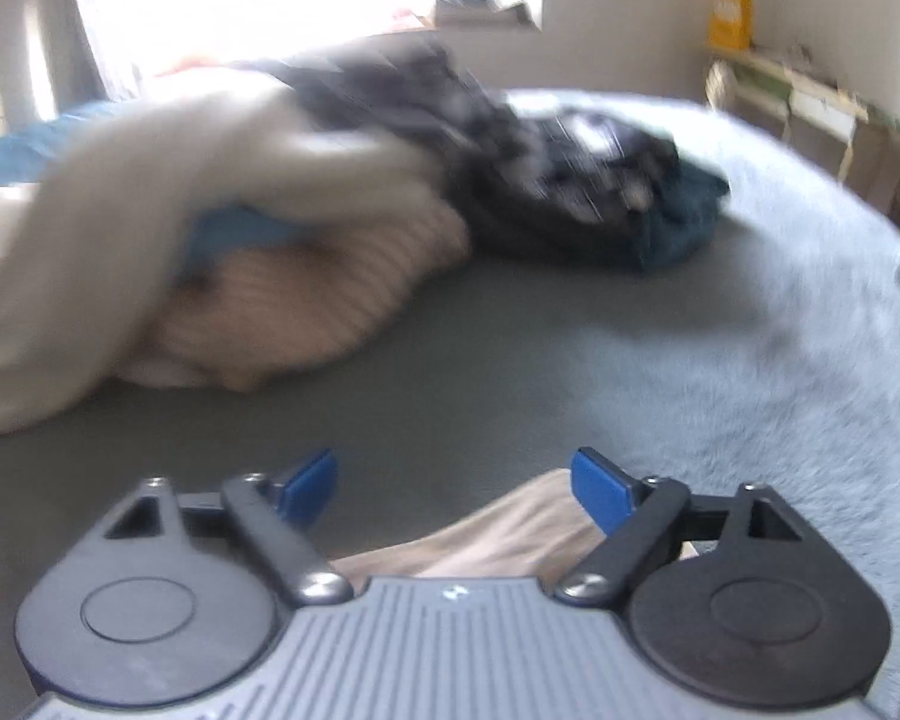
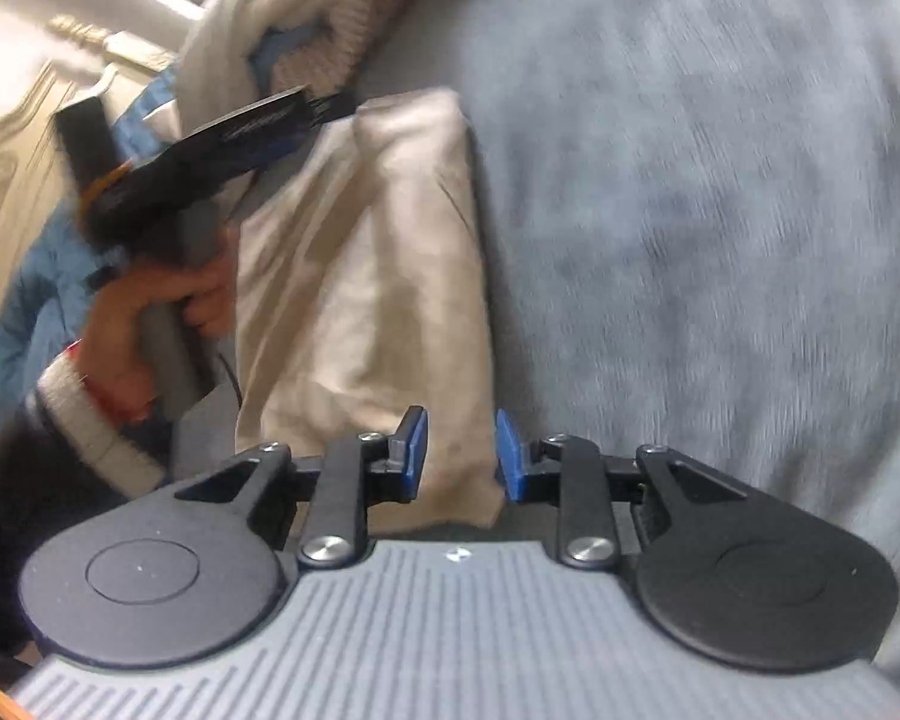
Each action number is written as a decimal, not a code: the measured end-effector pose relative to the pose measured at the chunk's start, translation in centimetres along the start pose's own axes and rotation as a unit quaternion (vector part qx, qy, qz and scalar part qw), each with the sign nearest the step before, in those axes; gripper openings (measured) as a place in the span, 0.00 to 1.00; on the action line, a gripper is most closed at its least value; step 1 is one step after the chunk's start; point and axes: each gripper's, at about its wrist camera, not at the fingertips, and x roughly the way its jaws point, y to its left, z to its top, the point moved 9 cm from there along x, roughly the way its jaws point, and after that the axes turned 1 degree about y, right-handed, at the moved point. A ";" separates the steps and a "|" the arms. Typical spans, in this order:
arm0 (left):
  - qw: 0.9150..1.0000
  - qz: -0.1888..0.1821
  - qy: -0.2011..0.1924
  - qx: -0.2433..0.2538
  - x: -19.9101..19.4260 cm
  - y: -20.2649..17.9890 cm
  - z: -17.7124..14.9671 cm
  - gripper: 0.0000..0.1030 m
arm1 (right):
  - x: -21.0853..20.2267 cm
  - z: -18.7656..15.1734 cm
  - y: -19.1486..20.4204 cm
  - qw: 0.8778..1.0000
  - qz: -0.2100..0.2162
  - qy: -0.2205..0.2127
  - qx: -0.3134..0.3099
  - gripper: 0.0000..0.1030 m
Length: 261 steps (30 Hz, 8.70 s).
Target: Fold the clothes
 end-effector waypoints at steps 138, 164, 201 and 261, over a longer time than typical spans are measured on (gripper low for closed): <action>0.970 -0.070 0.058 -0.225 -11.8 6.5 -21.7 0.37 | 9.8 -5.3 14.3 0.954 0.056 -0.013 -0.295 0.12; 0.966 -0.062 0.105 -0.228 -8.5 7.6 -23.8 0.64 | 3.0 -5.2 17.6 0.902 0.023 -0.071 -0.425 0.52; 0.986 -0.066 0.037 -0.150 -13.9 5.7 -18.0 0.67 | 3.4 -5.2 15.2 0.911 -0.056 -0.019 -0.408 0.05; 0.999 -0.034 0.035 -0.006 8.8 -2.1 -3.7 0.88 | 7.3 3.5 1.8 0.988 -0.019 -0.080 -0.132 0.14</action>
